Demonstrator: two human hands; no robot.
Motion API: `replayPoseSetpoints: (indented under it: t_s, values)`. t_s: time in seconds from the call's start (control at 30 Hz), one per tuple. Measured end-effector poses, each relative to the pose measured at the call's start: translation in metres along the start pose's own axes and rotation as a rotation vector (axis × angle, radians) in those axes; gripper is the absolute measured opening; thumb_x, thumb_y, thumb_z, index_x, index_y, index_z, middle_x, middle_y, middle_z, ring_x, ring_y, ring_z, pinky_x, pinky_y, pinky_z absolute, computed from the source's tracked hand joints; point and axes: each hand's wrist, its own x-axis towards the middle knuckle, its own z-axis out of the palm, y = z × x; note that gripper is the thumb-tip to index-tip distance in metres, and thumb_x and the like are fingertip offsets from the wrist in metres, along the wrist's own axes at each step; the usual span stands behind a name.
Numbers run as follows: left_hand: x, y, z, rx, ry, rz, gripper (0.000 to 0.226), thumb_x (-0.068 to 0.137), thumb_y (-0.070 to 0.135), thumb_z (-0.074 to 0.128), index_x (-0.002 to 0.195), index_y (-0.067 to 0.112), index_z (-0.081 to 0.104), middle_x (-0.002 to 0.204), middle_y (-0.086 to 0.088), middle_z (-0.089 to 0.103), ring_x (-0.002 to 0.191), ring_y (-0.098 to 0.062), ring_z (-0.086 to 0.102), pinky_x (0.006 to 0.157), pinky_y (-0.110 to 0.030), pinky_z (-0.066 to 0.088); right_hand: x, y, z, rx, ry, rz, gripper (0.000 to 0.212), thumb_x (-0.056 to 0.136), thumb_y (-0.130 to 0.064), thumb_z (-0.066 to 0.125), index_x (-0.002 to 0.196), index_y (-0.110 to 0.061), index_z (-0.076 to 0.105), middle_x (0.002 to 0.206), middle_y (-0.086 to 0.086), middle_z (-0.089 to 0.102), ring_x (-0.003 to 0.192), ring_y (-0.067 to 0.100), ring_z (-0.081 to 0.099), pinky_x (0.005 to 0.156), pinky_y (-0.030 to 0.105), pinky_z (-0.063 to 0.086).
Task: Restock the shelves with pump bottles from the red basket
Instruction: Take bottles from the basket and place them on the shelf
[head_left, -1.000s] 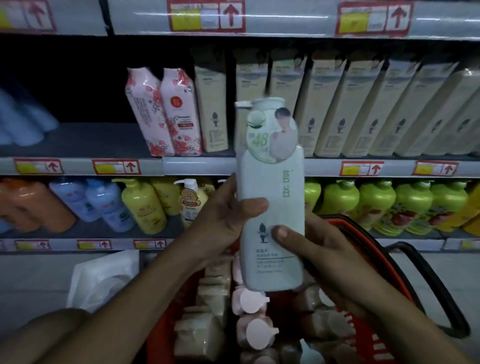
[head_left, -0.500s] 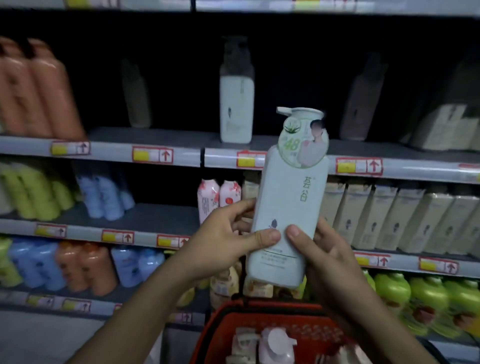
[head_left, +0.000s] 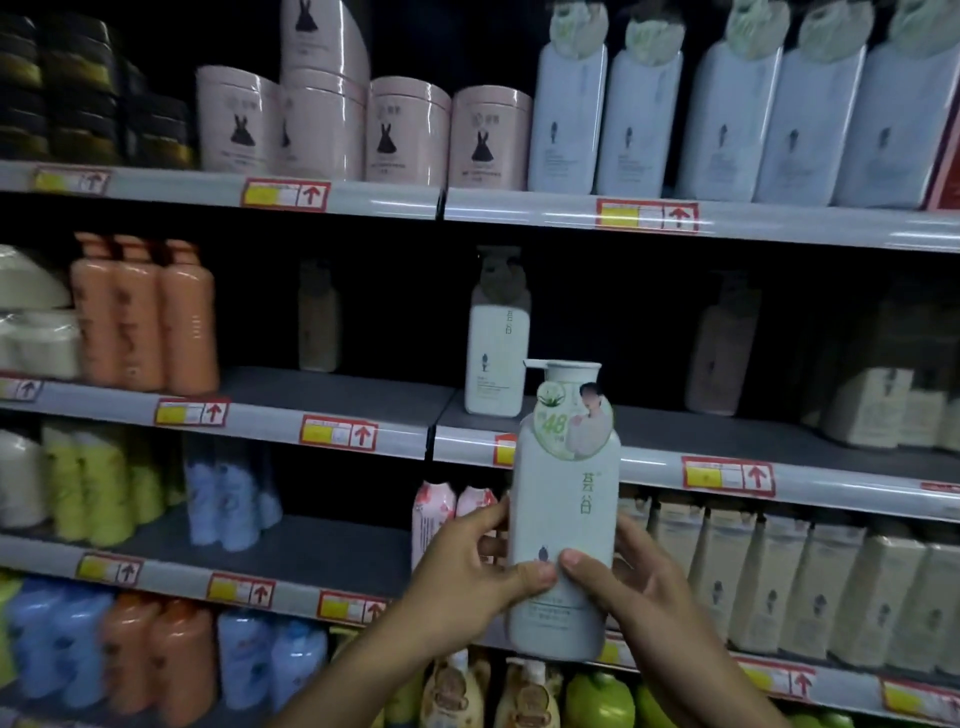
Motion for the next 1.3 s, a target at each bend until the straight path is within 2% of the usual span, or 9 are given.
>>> replayPoseSetpoints:
  t_s: [0.1, 0.23, 0.43, 0.53, 0.83, 1.03, 1.17, 1.23, 1.3]
  values:
    - [0.013, -0.003, 0.002, -0.005, 0.010, 0.024, 0.058, 0.079, 0.010, 0.083, 0.129, 0.029, 0.061, 0.110, 0.007, 0.076, 0.103, -0.013, 0.071, 0.087, -0.033, 0.060, 0.011, -0.001, -0.002, 0.023, 0.027, -0.046, 0.060, 0.071, -0.041, 0.086, 0.124, -0.023, 0.066, 0.114, -0.001, 0.077, 0.103, 0.017, 0.074, 0.081, 0.030, 0.060]
    - [0.041, 0.014, 0.014, -0.069, 0.153, 0.109, 0.086, 0.077, 0.006, 0.083, 0.143, 0.040, 0.038, 0.119, 0.005, 0.070, 0.108, -0.007, 0.069, 0.087, -0.023, 0.057, 0.040, -0.021, -0.007, 0.011, 0.080, -0.181, 0.047, 0.074, -0.026, 0.075, 0.120, -0.021, 0.067, 0.110, -0.005, 0.078, 0.101, 0.012, 0.074, 0.078, 0.022, 0.059]
    - [0.130, 0.050, 0.024, -0.154, 0.231, 0.230, 0.058, 0.082, 0.002, 0.078, 0.120, 0.035, 0.049, 0.118, 0.008, 0.067, 0.106, -0.008, 0.069, 0.089, -0.026, 0.057, 0.123, -0.064, -0.029, -0.083, 0.110, -0.338, 0.033, 0.090, -0.015, 0.070, 0.123, -0.017, 0.066, 0.115, -0.004, 0.076, 0.105, 0.007, 0.072, 0.088, 0.023, 0.058]
    - [0.170, 0.052, 0.030, -0.137, 0.239, 0.204, 0.059, 0.082, 0.000, 0.076, 0.123, 0.030, 0.047, 0.120, 0.005, 0.064, 0.113, -0.015, 0.065, 0.092, -0.026, 0.055, 0.163, -0.063, -0.045, -0.120, 0.086, -0.341, 0.030, 0.092, -0.012, 0.069, 0.121, -0.020, 0.065, 0.117, -0.002, 0.075, 0.107, 0.008, 0.071, 0.089, 0.026, 0.059]
    - [0.234, 0.032, 0.041, -0.014, 0.245, 0.158, 0.063, 0.084, 0.001, 0.074, 0.139, 0.017, 0.047, 0.128, -0.001, 0.062, 0.119, -0.019, 0.061, 0.103, -0.040, 0.051, 0.229, -0.047, -0.080, -0.269, 0.035, -0.269, 0.034, 0.093, -0.011, 0.068, 0.124, -0.022, 0.059, 0.119, -0.003, 0.070, 0.104, 0.000, 0.068, 0.088, 0.019, 0.057]
    - [0.255, 0.032, 0.049, 0.221, 0.336, 0.111, 0.057, 0.089, 0.017, 0.072, 0.141, 0.022, 0.051, 0.132, -0.001, 0.065, 0.116, -0.021, 0.063, 0.102, -0.042, 0.052, 0.254, -0.036, -0.076, -0.221, 0.115, -0.163, 0.042, 0.092, -0.021, 0.072, 0.131, -0.014, 0.059, 0.126, 0.004, 0.070, 0.114, 0.018, 0.068, 0.102, 0.047, 0.054]
    - [0.246, 0.027, 0.051, 0.336, 0.367, 0.085, 0.057, 0.087, 0.021, 0.074, 0.139, 0.020, 0.052, 0.131, -0.002, 0.065, 0.114, -0.021, 0.065, 0.099, -0.041, 0.054, 0.244, -0.034, -0.077, -0.395, 0.181, -0.054, 0.066, 0.084, -0.034, 0.079, 0.141, -0.017, 0.051, 0.128, 0.002, 0.067, 0.114, 0.019, 0.066, 0.099, 0.042, 0.054]
    - [0.240, 0.024, 0.052, 0.429, 0.413, 0.026, 0.064, 0.081, 0.024, 0.080, 0.137, 0.012, 0.050, 0.129, -0.005, 0.064, 0.112, -0.024, 0.065, 0.097, -0.040, 0.054, 0.234, -0.032, -0.082, -0.538, 0.332, 0.048, 0.069, 0.078, -0.039, 0.083, 0.135, -0.013, 0.052, 0.119, 0.006, 0.069, 0.107, 0.023, 0.067, 0.091, 0.038, 0.055]
    - [0.236, 0.023, 0.057, 0.488, 0.448, -0.007, 0.056, 0.078, 0.027, 0.082, 0.125, 0.011, 0.054, 0.119, -0.007, 0.066, 0.107, -0.027, 0.066, 0.091, -0.039, 0.056, 0.226, -0.030, -0.082, -0.611, 0.394, 0.073, 0.054, 0.075, -0.039, 0.084, 0.117, -0.012, 0.062, 0.107, 0.007, 0.072, 0.100, 0.024, 0.069, 0.087, 0.036, 0.056]
